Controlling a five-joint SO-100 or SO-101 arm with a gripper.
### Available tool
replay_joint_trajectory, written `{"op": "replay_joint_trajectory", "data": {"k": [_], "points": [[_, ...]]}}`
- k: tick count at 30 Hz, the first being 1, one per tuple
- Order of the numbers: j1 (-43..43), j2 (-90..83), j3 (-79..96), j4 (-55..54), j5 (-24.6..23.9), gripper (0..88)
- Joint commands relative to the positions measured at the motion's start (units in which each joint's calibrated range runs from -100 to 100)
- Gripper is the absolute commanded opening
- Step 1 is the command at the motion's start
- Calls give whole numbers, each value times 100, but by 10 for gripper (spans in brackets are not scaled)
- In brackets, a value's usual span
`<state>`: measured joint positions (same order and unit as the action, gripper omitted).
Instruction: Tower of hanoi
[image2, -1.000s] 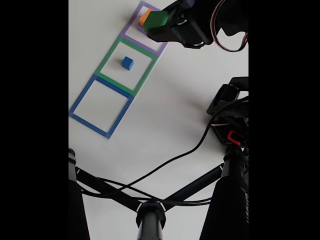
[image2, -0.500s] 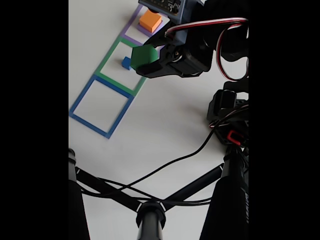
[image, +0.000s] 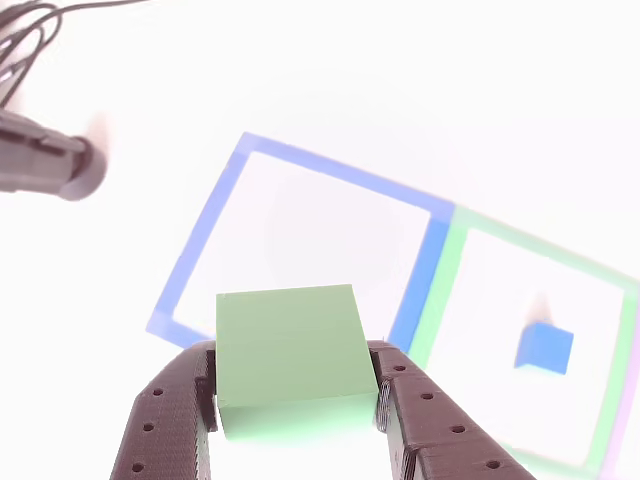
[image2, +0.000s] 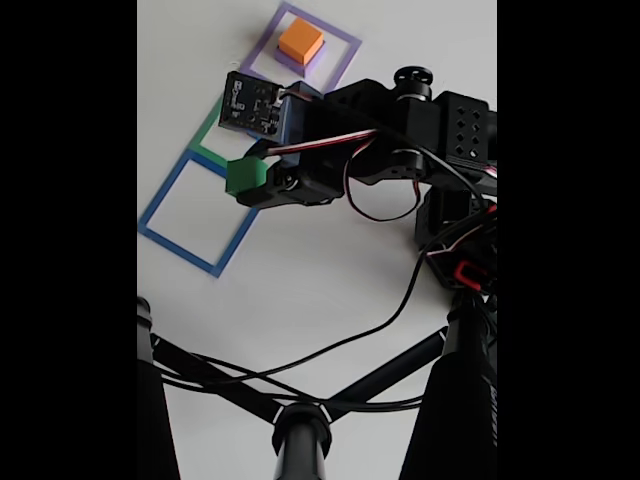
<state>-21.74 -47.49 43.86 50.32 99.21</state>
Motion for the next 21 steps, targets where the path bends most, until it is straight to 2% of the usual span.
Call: {"op": "replay_joint_trajectory", "data": {"k": [1,11,17,21], "points": [[131,-67,1914,-2660,79,62],[103,2444,3450,-7510,79,61],[55,4139,3414,-9558,79,60],[45,5060,3232,-10449,79,60]]}}
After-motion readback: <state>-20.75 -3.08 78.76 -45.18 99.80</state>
